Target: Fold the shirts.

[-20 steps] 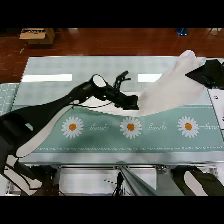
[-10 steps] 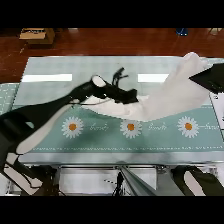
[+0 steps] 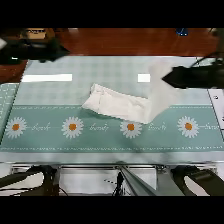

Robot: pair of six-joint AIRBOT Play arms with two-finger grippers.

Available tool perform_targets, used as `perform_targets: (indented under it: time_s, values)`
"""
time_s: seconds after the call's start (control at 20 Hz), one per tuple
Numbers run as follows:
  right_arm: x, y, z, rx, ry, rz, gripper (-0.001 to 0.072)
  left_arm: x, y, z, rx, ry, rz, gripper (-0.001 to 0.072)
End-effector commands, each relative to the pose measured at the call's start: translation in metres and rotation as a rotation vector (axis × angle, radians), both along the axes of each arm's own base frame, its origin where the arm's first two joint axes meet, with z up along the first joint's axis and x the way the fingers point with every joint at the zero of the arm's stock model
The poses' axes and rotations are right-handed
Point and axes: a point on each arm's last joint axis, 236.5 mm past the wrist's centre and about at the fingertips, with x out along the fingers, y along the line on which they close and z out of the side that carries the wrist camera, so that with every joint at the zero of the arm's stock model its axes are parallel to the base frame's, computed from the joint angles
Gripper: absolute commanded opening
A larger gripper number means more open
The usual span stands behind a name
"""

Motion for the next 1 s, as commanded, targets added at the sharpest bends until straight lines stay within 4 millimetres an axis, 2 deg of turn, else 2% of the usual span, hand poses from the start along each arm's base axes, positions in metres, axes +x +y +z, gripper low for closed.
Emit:
perform_targets:
  time_s: [0.0,0.1,0.2,0.3,0.4,0.45,0.5,0.55,0.6,0.7,0.75,0.8,0.85,0.9,0.95]
  values:
    - [0.05,0.09,-0.028,0.071,-0.116,0.037,0.0028,-0.038,0.081,0.059,0.06,-0.094,0.148,0.0016]
    - [0.067,0.143,-0.055,0.144,-0.135,0.044,0.0028,-0.061,0.091,0.073,0.078,-0.101,0.154,0.0016]
    - [0.072,0.185,-0.089,0.221,-0.105,0.02,0.0028,-0.08,0.088,0.081,0.106,-0.11,0.127,0.0016]
    - [0.072,0.218,-0.124,0.286,-0.058,-0.023,0.0028,-0.09,0.08,0.09,0.115,-0.13,0.11,0.0016]
    - [0.062,0.239,-0.155,0.306,0.003,-0.039,0.0046,-0.096,0.075,0.095,0.121,-0.143,0.098,0.0016]
    - [0.053,0.248,-0.167,0.301,0.034,-0.029,0.0198,-0.097,0.074,0.097,0.122,-0.146,0.097,0.0016]
    - [0.046,0.254,-0.172,0.299,0.051,-0.017,0.041,-0.096,0.074,0.096,0.122,-0.145,0.097,0.0016]
    - [0.043,0.255,-0.17,0.295,0.05,-0.004,0.0537,-0.095,0.075,0.095,0.12,-0.141,0.098,0.0016]
    - [0.042,0.253,-0.164,0.289,0.045,0.013,0.0539,-0.094,0.075,0.093,0.118,-0.136,0.098,0.0016]
    - [0.046,0.229,-0.143,0.24,0.022,0.063,0.0539,-0.093,0.076,0.083,0.11,-0.113,0.099,0.0017]
    - [0.047,0.205,-0.133,0.177,0.021,0.098,0.0539,-0.093,0.076,0.076,0.105,-0.097,0.099,0.0016]
    - [0.045,0.171,-0.127,0.078,0.029,0.134,0.0538,-0.093,0.076,0.07,0.105,-0.087,0.095,0.0017]
    - [0.041,0.129,-0.123,-0.05,0.04,0.157,0.0539,-0.092,0.077,0.065,0.103,-0.078,0.097,0.0017]
    - [0.038,0.074,-0.122,-0.217,0.058,0.158,0.0538,-0.091,0.078,0.061,0.099,-0.072,0.103,0.0017]
    - [0.036,0.004,-0.119,-0.42,0.083,0.111,0.0523,-0.09,0.079,0.057,0.094,-0.066,0.11,0.0017]
